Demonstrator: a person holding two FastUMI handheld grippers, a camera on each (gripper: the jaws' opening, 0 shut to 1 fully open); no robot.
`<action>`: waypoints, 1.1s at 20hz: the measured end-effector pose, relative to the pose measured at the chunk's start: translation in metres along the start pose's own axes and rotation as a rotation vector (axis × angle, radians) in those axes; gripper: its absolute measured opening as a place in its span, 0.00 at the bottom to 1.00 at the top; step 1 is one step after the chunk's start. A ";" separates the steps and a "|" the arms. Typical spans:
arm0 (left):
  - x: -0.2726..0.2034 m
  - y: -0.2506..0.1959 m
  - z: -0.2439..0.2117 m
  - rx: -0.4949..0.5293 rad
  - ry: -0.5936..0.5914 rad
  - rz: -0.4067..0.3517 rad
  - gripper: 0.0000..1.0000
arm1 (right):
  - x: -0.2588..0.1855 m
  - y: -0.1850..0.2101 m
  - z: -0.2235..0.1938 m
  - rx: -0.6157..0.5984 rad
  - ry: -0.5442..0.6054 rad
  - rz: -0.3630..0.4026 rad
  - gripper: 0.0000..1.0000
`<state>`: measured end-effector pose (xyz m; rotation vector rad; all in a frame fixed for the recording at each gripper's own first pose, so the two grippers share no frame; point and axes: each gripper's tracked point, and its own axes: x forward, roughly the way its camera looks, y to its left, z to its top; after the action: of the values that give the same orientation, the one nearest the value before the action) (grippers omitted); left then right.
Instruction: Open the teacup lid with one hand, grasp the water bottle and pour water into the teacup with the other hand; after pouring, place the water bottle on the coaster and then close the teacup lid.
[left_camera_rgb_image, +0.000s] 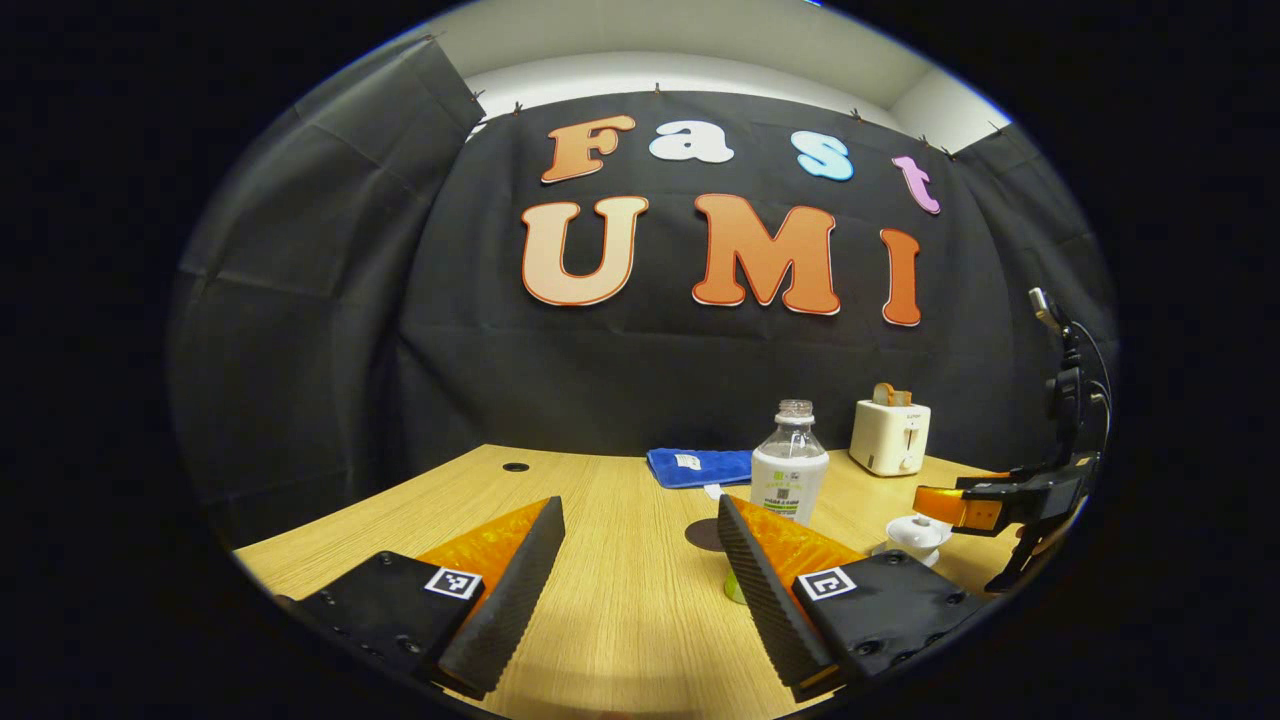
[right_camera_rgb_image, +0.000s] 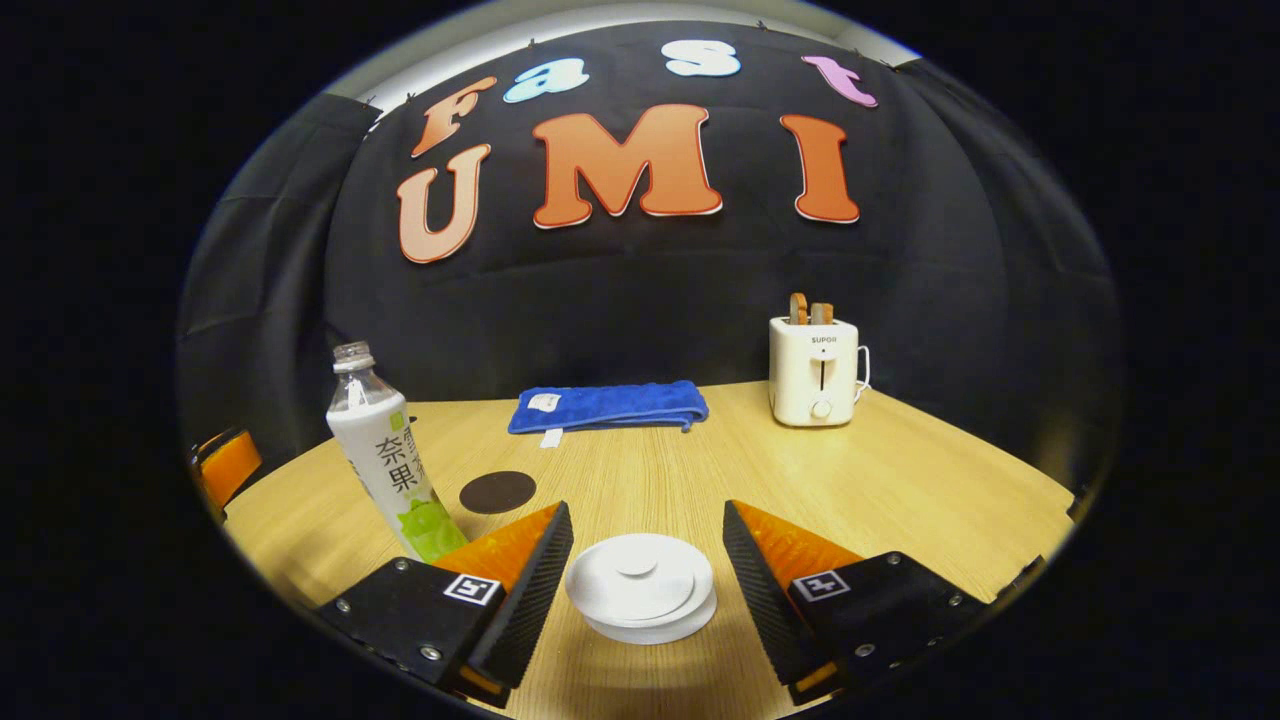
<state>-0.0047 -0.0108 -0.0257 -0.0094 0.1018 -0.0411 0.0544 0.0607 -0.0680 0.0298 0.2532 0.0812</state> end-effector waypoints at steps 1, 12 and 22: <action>0.000 0.000 -0.002 0.002 0.004 0.002 0.99 | 0.003 0.001 -0.004 -0.003 0.017 0.004 0.88; 0.004 0.004 -0.009 -0.014 0.022 0.010 0.99 | 0.012 0.006 -0.016 -0.007 0.067 0.014 0.34; 0.008 -0.011 -0.014 -0.012 0.029 -0.018 0.99 | 0.000 -0.008 0.005 0.034 0.024 0.011 0.17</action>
<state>0.0010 -0.0221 -0.0399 -0.0222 0.1311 -0.0586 0.0562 0.0531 -0.0631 0.0639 0.2779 0.0884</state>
